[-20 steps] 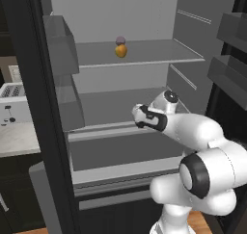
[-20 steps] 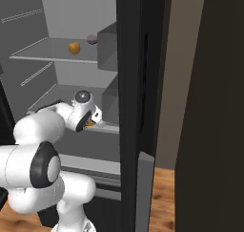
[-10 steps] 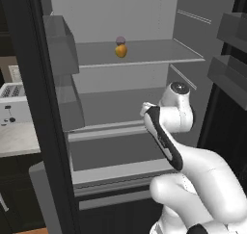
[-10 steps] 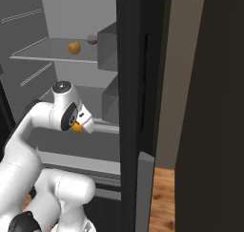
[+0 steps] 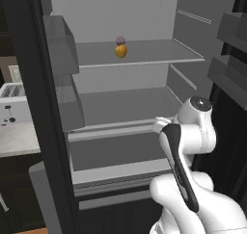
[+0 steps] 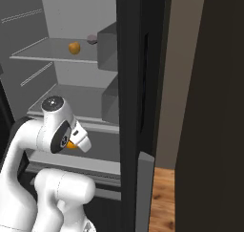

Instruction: Pick up the orange and apple from the fridge and place one fruit on each plate on the dining counter.

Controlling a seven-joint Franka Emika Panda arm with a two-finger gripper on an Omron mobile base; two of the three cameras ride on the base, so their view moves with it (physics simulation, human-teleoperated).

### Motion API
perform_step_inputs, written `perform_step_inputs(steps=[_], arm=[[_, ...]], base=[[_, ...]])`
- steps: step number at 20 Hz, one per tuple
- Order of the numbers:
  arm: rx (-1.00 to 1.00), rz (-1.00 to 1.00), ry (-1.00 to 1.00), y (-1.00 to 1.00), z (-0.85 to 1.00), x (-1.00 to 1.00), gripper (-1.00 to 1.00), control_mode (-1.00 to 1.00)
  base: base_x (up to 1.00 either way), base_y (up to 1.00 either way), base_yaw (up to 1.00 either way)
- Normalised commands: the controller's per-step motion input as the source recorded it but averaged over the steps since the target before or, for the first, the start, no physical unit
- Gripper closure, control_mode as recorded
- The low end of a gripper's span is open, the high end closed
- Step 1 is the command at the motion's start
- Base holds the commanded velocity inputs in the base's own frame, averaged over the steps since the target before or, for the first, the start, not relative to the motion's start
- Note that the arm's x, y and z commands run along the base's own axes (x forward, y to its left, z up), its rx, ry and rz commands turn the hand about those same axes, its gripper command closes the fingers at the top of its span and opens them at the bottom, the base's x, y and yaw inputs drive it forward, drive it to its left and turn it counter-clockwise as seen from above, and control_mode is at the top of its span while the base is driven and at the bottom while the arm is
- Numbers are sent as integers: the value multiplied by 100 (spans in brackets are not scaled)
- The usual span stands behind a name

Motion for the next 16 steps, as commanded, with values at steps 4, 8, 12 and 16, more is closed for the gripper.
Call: perform_step_inputs(steps=[4,8,12,16], arm=[[0,0,0,-1,0,-33,100,-100],[0,0,-1,-7,0,-24,100,-100],[0,0,-1,-1,0,-17,100,-100],[0,0,-2,-2,0,-25,100,-100]], base=[[0,0,0],[0,0,0],[0,0,0],[0,0,0]])
